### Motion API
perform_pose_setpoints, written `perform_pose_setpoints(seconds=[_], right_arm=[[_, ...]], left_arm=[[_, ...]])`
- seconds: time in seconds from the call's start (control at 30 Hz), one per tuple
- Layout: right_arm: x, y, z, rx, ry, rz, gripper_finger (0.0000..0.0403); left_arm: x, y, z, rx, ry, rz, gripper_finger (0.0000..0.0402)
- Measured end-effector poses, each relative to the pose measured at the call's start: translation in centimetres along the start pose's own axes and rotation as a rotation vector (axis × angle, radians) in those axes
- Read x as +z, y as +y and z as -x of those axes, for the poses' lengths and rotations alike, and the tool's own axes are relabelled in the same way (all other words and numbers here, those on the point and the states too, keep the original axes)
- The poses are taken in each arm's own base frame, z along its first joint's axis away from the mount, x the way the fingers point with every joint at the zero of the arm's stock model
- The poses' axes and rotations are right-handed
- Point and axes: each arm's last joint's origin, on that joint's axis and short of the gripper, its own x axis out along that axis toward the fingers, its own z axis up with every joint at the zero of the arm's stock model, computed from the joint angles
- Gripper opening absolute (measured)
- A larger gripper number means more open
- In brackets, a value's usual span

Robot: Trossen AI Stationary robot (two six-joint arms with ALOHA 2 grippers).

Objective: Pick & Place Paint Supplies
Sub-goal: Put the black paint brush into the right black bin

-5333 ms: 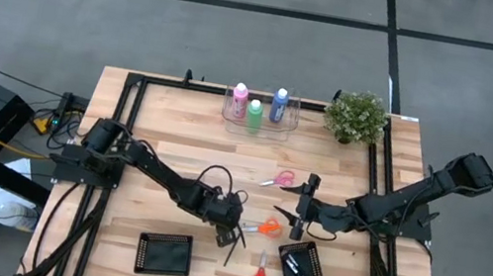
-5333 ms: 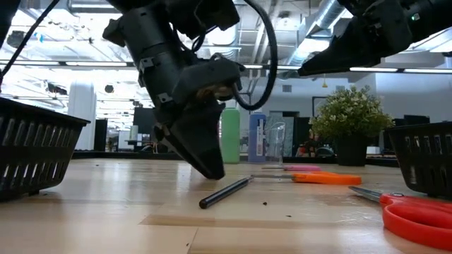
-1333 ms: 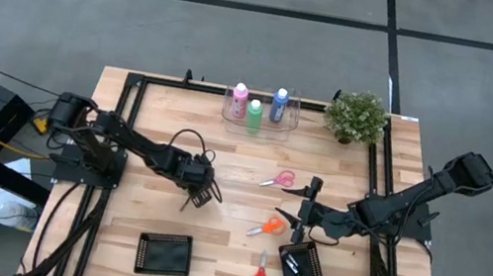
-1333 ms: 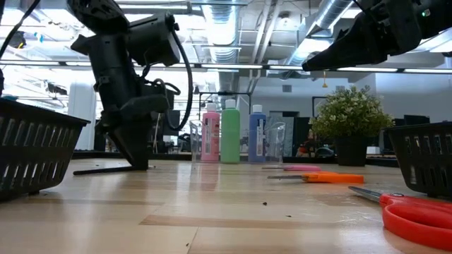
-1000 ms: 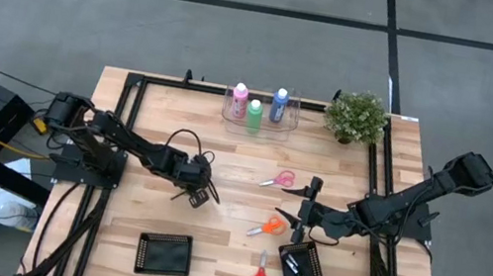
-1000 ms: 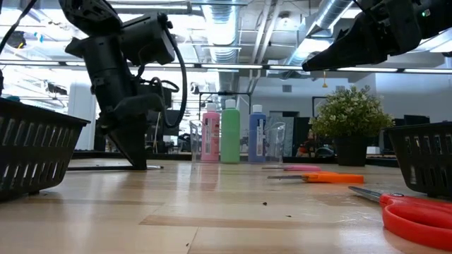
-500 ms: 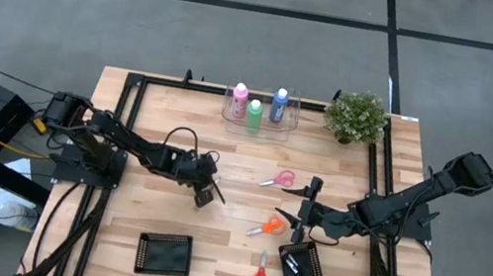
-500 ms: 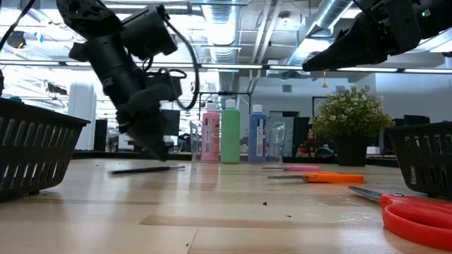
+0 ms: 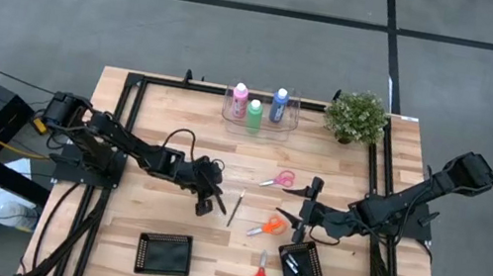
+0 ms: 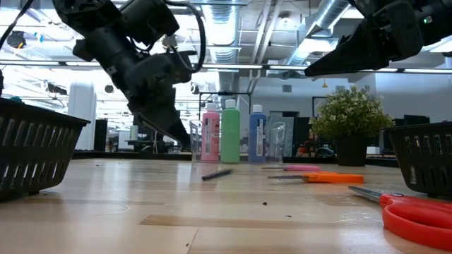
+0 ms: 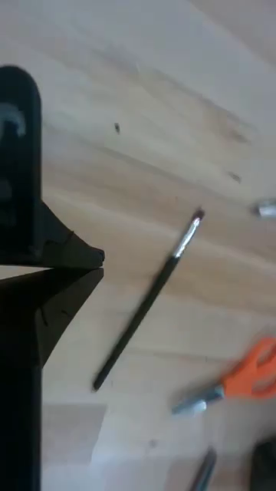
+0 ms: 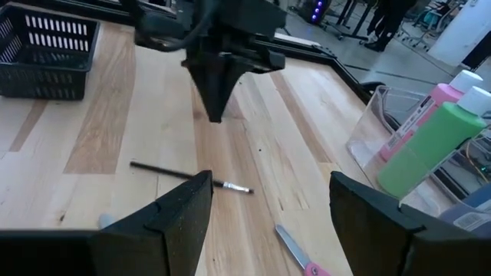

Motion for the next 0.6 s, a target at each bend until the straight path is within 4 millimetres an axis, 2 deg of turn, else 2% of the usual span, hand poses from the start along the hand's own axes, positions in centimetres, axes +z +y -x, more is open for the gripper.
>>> perform_pose_setpoints(seconds=[0.07,0.23,0.4,0.6], right_arm=[[-0.1,0.0,0.0,0.009,0.011,0.010,0.0243],[-0.6,0.0,-0.7,0.228,0.069,0.065,0.0243],[-0.7,-1.0,-3.4,0.309,0.184,0.101,0.0243],[-0.2,-1.4,-7.0,0.445,0.277,0.172,0.0243]], left_arm=[[0.2,0.1,0.0,-0.007,-0.008,0.003,0.0001],[0.2,0.2,0.0,-0.022,-0.006,-0.059,0.0001],[0.7,0.0,0.0,-0.043,-0.052,-0.115,0.0000],[0.8,-0.1,0.1,-0.048,-0.067,-0.115,0.0000]])
